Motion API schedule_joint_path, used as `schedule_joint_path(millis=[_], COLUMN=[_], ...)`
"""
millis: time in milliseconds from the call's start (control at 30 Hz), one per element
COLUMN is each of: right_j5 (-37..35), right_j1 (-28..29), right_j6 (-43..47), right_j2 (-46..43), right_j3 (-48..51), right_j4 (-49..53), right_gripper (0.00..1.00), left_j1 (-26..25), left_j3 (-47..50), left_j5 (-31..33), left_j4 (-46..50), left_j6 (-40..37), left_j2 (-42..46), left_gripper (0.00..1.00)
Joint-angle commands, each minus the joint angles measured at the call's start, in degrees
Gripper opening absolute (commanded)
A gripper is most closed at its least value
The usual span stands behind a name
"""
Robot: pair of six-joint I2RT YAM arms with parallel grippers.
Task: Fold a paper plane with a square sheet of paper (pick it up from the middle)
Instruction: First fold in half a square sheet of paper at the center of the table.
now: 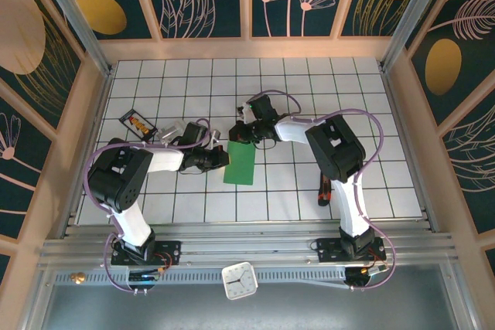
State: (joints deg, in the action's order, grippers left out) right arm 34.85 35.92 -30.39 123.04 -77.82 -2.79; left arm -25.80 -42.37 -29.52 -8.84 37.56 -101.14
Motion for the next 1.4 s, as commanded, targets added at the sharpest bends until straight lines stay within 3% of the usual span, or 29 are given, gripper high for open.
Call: schedule_joint_path(millis=[0,733,1233,1367], right_j5=[1.67,-10.31,-11.44,-10.34], right_j1=[1.06,-1.39,-4.25,-7.25], right_j6=[-0.9,2.38,2.63,4.79], right_j2=[-1.13,8.95,15.46,11.8], right_j3=[0.39,-10.62,-25.83,-26.96], right_j4=[-1.02,8.8,14.87,15.07], right_gripper=[0.0,0.0,0.0,0.0], left_j1=[0.1,-0.03,-0.2,-0.2], left_j3=[2.12,2.11,1.79,0.88], left_j5=[2.89,4.03,4.08,3.26], left_j4=[5.3,7.96,8.24,6.18], left_j6=[-1.85,-4.09,-3.96,-1.23], left_j2=[-2.28,-3.34,-3.73,-1.8], left_gripper=[0.0,0.0,0.0,0.0])
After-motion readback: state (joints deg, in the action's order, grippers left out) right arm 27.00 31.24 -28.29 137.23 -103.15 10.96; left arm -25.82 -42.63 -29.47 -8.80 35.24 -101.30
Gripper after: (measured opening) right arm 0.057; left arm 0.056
